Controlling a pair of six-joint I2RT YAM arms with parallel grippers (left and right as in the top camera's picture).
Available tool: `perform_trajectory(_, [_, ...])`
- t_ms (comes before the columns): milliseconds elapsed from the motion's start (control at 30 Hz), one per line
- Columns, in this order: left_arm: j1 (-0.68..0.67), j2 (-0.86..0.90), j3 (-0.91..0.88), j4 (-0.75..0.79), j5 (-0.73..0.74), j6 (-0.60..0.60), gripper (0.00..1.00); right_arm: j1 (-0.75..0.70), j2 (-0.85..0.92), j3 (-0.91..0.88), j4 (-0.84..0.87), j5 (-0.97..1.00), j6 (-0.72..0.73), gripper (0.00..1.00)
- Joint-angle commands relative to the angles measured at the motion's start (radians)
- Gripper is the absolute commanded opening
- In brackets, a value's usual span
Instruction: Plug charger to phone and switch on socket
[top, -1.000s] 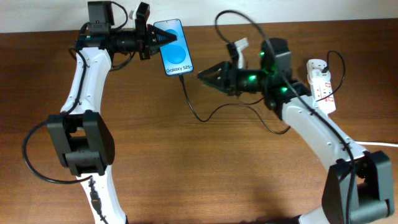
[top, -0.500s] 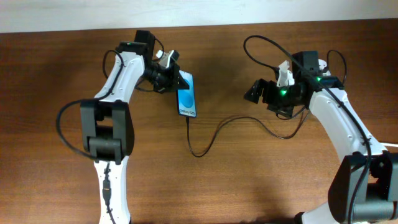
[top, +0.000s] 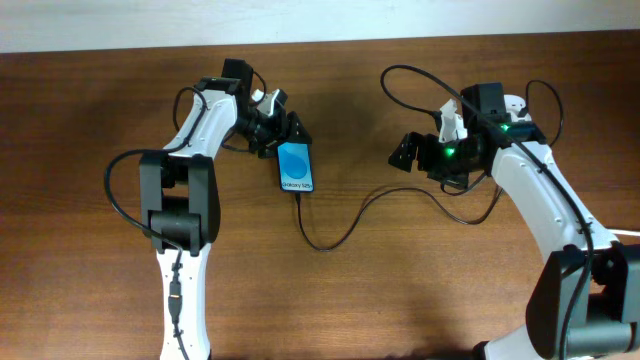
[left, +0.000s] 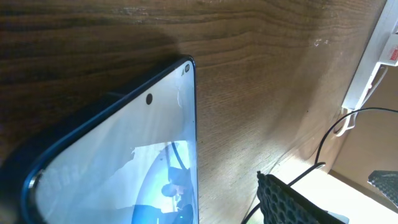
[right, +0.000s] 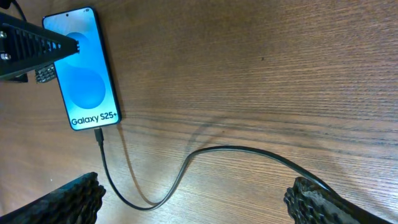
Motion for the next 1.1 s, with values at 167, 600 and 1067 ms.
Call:
perform_trajectory(167, [-0.001, 0.014, 0.002, -0.086, -0.446, -0.048, 0.96, 0.006, 0.0, 0.021, -0.003, 0.032, -0.014, 0.98])
perform_trajectory(600, [0.02, -0.068, 0.824, -0.497, -0.639, -0.032, 1.0, -0.144, -0.05, 0.622, -0.445, 0.009, -0.224, 0.98])
perform_trajectory(1067, [0.02, -0.117, 0.94, -0.587, -0.657, -0.032, 0.99, -0.823, 0.358, 0.789, -0.375, -0.027, -0.224, 0.98])
